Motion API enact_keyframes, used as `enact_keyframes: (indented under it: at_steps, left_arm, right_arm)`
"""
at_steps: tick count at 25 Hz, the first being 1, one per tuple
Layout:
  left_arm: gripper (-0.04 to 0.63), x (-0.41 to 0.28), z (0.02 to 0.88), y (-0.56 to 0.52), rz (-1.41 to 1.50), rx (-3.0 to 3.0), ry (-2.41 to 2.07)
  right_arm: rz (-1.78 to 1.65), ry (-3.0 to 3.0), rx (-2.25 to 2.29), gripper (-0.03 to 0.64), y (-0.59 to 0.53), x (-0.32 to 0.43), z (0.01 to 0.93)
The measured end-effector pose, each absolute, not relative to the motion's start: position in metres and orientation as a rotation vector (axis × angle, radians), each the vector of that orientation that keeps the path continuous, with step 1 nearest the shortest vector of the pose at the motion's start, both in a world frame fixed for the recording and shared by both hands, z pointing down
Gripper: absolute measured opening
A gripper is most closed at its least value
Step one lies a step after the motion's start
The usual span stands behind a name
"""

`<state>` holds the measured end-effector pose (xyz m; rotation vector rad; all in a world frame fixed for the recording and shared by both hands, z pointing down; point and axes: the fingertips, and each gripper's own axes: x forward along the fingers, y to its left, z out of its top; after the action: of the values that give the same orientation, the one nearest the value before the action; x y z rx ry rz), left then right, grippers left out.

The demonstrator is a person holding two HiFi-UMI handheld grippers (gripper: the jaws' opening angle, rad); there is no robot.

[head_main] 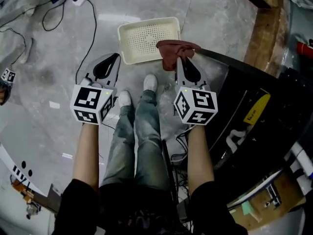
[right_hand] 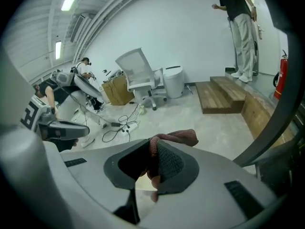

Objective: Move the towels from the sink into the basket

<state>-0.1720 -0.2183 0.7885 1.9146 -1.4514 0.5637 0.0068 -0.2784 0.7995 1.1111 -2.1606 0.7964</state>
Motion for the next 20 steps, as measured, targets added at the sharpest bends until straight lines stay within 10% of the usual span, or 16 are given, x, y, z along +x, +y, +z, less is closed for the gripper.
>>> enact_keyframes:
  at_steps: [12, 20]
  left_arm:
    - [0.02, -0.176, 0.92, -0.203, 0.598, 1.839, -1.412]
    - [0.02, -0.178, 0.962, -0.196, 0.608, 1.791, -1.404]
  right_arm:
    - [0.79, -2.093, 0.951, 0.071, -0.277, -0.014, 0.974]
    - [0.847, -2.058, 0.885, 0.206, -0.274, -0.023, 1.023]
